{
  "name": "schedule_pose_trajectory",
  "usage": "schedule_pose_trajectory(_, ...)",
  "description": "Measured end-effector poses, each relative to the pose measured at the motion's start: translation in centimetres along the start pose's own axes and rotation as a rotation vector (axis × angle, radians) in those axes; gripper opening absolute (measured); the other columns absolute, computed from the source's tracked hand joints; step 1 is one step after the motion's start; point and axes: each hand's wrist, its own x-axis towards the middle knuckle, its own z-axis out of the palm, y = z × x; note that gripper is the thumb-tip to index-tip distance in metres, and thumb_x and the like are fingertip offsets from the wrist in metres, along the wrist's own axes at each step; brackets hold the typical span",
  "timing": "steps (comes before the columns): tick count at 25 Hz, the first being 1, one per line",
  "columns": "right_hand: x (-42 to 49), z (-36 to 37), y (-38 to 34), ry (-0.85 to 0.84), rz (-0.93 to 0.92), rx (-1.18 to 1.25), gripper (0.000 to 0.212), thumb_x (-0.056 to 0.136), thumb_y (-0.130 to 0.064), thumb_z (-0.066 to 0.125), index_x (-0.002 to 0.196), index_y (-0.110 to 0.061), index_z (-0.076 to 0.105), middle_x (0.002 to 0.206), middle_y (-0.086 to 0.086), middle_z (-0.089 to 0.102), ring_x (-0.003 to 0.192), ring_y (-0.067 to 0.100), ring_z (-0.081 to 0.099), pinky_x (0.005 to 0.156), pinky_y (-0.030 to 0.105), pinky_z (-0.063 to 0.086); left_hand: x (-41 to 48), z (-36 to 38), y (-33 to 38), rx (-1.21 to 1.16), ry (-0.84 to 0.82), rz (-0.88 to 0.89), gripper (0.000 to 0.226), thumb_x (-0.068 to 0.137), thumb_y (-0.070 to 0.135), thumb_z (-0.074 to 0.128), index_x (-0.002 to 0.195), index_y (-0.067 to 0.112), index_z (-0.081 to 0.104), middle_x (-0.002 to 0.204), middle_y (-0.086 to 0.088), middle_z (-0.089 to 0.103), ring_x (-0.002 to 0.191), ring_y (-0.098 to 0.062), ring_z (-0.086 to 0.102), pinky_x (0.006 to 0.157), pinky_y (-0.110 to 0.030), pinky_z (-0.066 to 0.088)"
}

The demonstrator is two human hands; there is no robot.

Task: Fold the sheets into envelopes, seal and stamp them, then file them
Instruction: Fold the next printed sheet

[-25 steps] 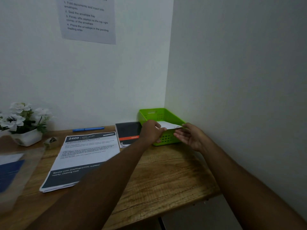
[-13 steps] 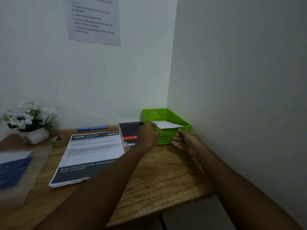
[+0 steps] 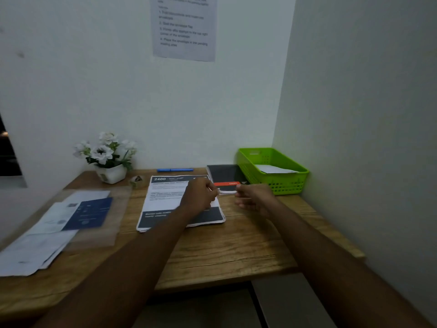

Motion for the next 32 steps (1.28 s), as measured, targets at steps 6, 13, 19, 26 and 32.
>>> schedule_pose_trajectory(6, -1.3, 4.7, 1.8, -0.323, -0.492, -0.575, 0.017, 0.073, -0.029, 0.083, 0.088, -0.029, 0.074, 0.085, -0.013, 0.069, 0.079, 0.001, 0.059, 0.065, 0.015, 0.044, -2.6, -6.5, -4.5, 0.105, 0.035, -0.041, 0.007, 0.079, 0.018, 0.073, 0.081, 0.011, 0.071, 0.081, -0.005, 0.072, 0.069, -0.014, 0.063, 0.071, -0.032, 0.054)
schedule_pose_trajectory(13, -2.8, 5.1, 4.1, -0.472, -0.793, -0.784, 0.027, 0.077, -0.041, 0.077, 0.102, -0.032, 0.075, 0.101, -0.014, 0.068, 0.096, 0.002, 0.062, 0.086, 0.027, 0.052, -7.5, -10.6, -9.5, 0.066, -0.172, 0.040, 0.029, 0.061, 0.048, 0.083, 0.081, 0.028, 0.072, 0.087, 0.015, 0.069, 0.086, 0.009, 0.058, 0.068, -0.007, 0.042)
schedule_pose_trajectory(19, -3.3, 5.6, 4.2, -0.374, -0.933, -0.924, 0.025, 0.092, -0.028, 0.061, 0.115, -0.024, 0.070, 0.106, -0.006, 0.071, 0.095, 0.005, 0.061, 0.086, 0.030, 0.050, -8.1, -10.6, -10.7, 0.045, -0.128, 0.116, 0.019, 0.069, 0.037, 0.080, 0.084, 0.027, 0.073, 0.089, 0.019, 0.068, 0.088, 0.016, 0.056, 0.070, -0.003, 0.043)
schedule_pose_trajectory(26, -4.1, 6.0, 4.3, -0.157, -1.112, -1.098, 0.020, 0.088, -0.030, 0.062, 0.105, -0.027, 0.073, 0.095, -0.006, 0.071, 0.087, 0.009, 0.059, 0.077, 0.028, 0.037, -8.1, -10.7, -10.9, 0.021, -0.103, 0.189, 0.012, 0.085, 0.029, 0.068, 0.094, 0.026, 0.075, 0.088, 0.015, 0.073, 0.082, 0.005, 0.064, 0.072, -0.017, 0.052)
schedule_pose_trajectory(32, -4.5, 6.2, 4.4, -0.036, -1.141, -1.182, 0.013, 0.085, -0.032, 0.064, 0.093, -0.030, 0.075, 0.089, -0.009, 0.071, 0.087, 0.012, 0.060, 0.078, 0.028, 0.029, -7.8, -10.4, -11.4, 0.149, -0.072, 0.168, 0.021, 0.084, 0.021, 0.069, 0.104, 0.026, 0.073, 0.103, 0.003, 0.073, 0.084, 0.004, 0.062, 0.076, -0.012, 0.046)
